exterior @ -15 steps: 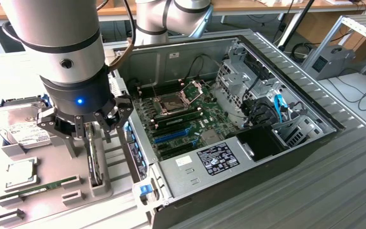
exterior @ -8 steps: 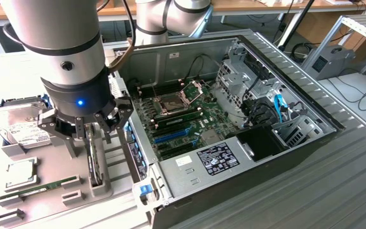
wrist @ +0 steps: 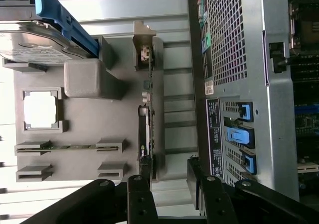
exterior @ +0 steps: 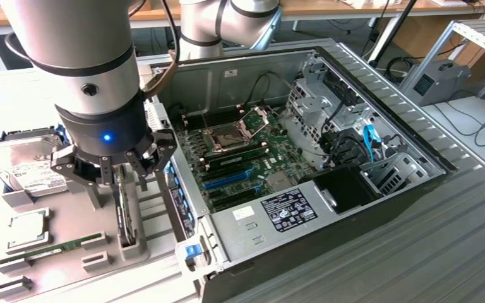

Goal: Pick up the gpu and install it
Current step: 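Pick up the gpu and move the gpu toward the slot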

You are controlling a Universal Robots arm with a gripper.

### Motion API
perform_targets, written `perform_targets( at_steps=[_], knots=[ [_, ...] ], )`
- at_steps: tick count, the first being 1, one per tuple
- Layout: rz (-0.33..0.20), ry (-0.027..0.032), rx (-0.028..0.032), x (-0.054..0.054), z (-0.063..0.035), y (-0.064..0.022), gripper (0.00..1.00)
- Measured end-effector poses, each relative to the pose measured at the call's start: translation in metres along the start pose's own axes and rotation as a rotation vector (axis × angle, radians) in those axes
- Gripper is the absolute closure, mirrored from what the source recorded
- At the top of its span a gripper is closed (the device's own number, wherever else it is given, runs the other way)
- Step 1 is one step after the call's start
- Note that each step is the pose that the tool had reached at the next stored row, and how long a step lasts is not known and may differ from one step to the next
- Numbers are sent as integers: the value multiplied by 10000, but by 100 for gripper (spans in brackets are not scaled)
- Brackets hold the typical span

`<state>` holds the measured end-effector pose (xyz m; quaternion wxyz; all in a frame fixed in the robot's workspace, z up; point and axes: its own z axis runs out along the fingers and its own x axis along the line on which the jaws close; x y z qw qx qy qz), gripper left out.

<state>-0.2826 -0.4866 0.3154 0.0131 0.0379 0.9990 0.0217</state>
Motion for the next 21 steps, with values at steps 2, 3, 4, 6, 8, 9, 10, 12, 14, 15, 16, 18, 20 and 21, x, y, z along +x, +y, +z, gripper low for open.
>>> perform_targets(
  at_steps=[2, 3, 4, 6, 8, 9, 10, 12, 14, 15, 16, 18, 20, 21],
  knots=[
    [0, 0, 0, 0, 9, 0, 58],
    [0, 0, 0, 0, 15, -1, 58],
    [-1, 0, 0, 0, 19, -1, 58],
    [0, 0, 0, 1, 29, -1, 58],
    [0, 0, 0, 1, 36, -2, 58],
    [1, 1, 1, 1, 39, -2, 58],
    [0, 1, 1, 1, 42, -2, 58],
    [0, 0, 0, 1, 49, -2, 58],
    [0, 1, 0, 1, 57, -3, 58],
    [0, 1, 1, 1, 62, -3, 58],
    [0, 0, 0, 1, 65, -3, 58],
    [0, 1, 0, 2, 71, -3, 58],
    [0, 1, 0, 2, 78, -3, 58],
    [0, 1, 0, 2, 81, -4, 58]
  ],
)
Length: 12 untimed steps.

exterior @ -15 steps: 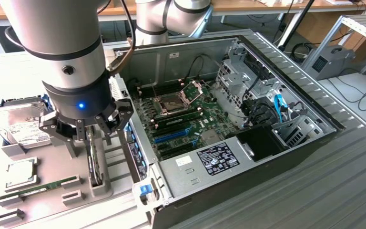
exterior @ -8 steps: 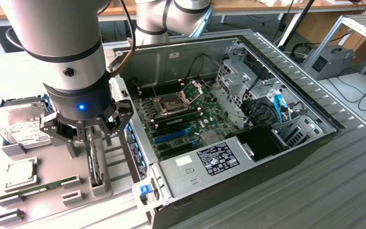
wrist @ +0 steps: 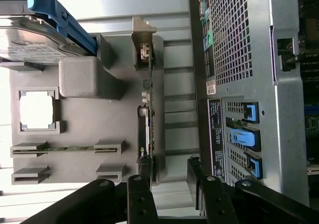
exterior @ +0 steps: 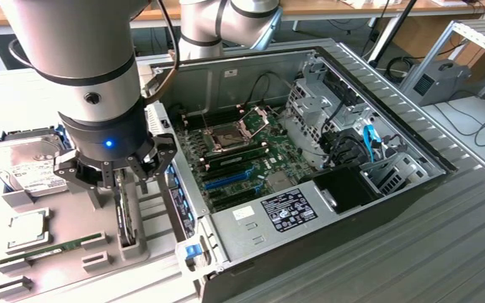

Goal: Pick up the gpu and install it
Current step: 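Pick up the gpu and move the gpu toward the slot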

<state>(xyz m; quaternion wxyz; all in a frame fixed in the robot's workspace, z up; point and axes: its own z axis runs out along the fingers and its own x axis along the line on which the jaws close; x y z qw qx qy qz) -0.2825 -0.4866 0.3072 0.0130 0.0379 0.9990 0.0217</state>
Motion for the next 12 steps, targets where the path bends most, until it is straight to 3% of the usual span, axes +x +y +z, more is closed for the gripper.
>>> perform_targets(
  at_steps=[12],
  knots=[
    [0, 0, 0, 1, 41, -2, 58]
  ],
)
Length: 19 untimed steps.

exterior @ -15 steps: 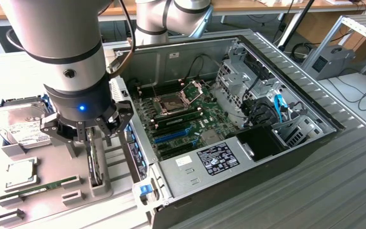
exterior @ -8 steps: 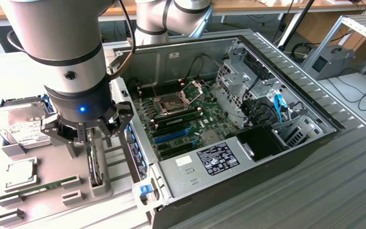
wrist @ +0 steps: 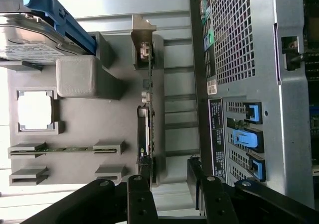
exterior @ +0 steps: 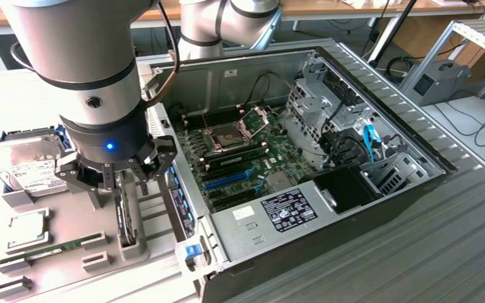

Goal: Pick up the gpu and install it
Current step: 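Pick up the gpu and move the gpu toward the slot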

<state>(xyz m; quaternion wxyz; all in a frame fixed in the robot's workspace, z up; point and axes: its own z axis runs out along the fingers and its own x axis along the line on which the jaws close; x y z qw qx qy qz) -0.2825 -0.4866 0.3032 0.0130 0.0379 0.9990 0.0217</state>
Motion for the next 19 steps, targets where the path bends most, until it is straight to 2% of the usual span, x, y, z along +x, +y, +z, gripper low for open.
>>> perform_targets(
  at_steps=[19],
  knots=[
    [0, 0, 0, 2, 63, -3, 58]
  ],
)
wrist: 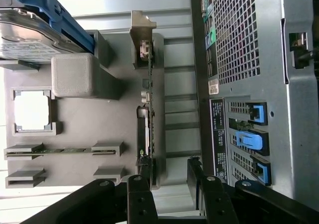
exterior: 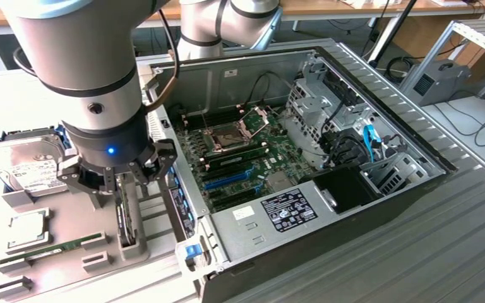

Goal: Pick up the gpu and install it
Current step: 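Pick up the gpu and move the gpu toward the slot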

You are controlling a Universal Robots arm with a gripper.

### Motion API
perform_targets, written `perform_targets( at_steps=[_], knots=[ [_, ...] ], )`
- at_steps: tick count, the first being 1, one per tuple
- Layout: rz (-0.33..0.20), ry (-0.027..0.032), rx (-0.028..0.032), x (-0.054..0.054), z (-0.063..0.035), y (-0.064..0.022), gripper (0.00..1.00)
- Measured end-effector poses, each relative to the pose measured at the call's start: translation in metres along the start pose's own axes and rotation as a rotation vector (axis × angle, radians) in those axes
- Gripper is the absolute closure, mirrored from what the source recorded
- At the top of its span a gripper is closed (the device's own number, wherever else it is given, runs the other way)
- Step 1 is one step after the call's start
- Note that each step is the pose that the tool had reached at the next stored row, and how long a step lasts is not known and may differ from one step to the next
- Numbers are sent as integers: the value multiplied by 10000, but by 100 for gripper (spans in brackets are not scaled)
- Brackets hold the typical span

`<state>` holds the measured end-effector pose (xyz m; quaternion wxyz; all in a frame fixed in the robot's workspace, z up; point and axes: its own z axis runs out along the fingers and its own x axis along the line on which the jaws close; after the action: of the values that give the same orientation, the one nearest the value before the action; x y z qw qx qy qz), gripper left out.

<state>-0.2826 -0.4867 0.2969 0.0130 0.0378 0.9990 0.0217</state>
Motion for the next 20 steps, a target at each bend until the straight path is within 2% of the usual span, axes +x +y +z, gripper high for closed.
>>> perform_targets(
  at_steps=[20],
  knots=[
    [0, 0, 0, 3, 65, -3, 58]
  ],
)
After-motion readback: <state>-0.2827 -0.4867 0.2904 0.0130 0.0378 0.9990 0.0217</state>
